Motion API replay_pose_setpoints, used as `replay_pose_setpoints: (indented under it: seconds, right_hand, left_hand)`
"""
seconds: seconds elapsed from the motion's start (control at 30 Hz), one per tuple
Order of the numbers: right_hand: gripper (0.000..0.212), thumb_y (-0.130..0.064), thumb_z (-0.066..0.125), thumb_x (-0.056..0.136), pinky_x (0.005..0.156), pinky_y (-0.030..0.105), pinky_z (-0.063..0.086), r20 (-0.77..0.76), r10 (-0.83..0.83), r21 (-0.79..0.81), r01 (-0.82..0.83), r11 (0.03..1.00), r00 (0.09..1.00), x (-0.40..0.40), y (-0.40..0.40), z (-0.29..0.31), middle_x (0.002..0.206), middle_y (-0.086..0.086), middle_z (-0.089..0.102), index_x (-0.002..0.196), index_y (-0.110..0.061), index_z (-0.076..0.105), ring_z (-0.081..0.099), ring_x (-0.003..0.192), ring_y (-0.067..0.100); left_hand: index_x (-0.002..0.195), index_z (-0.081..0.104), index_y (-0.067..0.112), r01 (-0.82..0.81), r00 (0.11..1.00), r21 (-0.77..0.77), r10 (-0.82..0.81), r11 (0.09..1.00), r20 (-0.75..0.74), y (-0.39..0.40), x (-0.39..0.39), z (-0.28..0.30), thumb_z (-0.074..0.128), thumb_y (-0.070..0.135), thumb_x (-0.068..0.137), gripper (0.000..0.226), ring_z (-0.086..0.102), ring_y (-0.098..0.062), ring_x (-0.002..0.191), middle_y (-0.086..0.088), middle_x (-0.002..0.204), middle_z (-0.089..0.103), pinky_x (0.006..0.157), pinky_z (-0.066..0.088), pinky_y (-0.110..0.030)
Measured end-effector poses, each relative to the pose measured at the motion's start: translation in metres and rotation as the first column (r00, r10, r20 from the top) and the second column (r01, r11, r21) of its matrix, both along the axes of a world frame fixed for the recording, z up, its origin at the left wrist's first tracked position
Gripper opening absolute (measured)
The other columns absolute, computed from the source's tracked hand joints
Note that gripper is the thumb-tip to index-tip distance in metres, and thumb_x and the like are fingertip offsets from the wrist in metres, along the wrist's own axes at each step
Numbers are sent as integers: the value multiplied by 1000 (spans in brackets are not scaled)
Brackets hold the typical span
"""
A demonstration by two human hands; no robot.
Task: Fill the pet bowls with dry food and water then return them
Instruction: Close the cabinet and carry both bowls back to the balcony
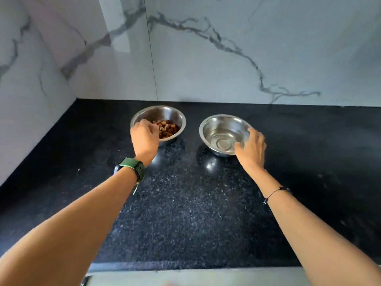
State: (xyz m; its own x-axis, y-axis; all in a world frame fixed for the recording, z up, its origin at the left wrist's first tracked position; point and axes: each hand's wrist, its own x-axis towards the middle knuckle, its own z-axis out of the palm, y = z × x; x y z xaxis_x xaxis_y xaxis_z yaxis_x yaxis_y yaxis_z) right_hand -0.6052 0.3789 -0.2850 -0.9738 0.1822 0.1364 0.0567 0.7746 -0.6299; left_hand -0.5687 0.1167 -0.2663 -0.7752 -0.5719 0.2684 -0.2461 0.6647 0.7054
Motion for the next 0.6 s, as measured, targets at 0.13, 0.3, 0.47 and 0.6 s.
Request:
replay_pose_setpoints:
  seconds: [0.13, 0.3, 0.47, 0.6]
  right_hand:
    - [65, -10, 57, 84, 91, 47, 51, 89, -55, -411, 87, 907, 994, -11, -2, -11, 142, 9, 32, 140, -26, 29, 48, 118, 34]
    - [75, 7, 39, 83, 52, 33, 59, 226, -48, -627, 183, 757, 973, -21, 2, -10, 144, 8, 34, 144, -33, 22, 60, 104, 32]
    - [53, 9, 40, 83, 44, 26, 53, 297, 8, -639, 193, 745, 955, -29, 5, -1, 128, 12, 46, 127, -21, 37, 64, 75, 24]
    - [55, 12, 35, 83, 41, 26, 53, 293, 52, -643, 156, 749, 955, -26, 2, 7, 123, 11, 45, 129, -19, 35, 64, 67, 28]
  left_hand:
    - [114, 47, -1, -216, 973, 90, 207, 972, 104, -6, -2, -10, 64, 16, 83, 39, 40, -40, 117, -22, 127, 42, 101, 30, -40]
    - [126, 30, 12, -280, 957, 585, 270, 762, 107, -9, -18, -11, 52, 0, 79, 53, 59, -37, 98, -14, 128, 43, 71, 59, -43]
    - [128, 35, 7, -292, 954, 670, 258, 683, 153, -8, -16, -4, 42, -3, 90, 39, 56, -19, 55, -16, 129, 48, 35, 52, -28]
    - [128, 32, 8, -270, 953, 727, 284, 631, 107, -12, 5, 4, 38, -3, 93, 38, 58, -24, 61, -18, 132, 45, 37, 54, -32]
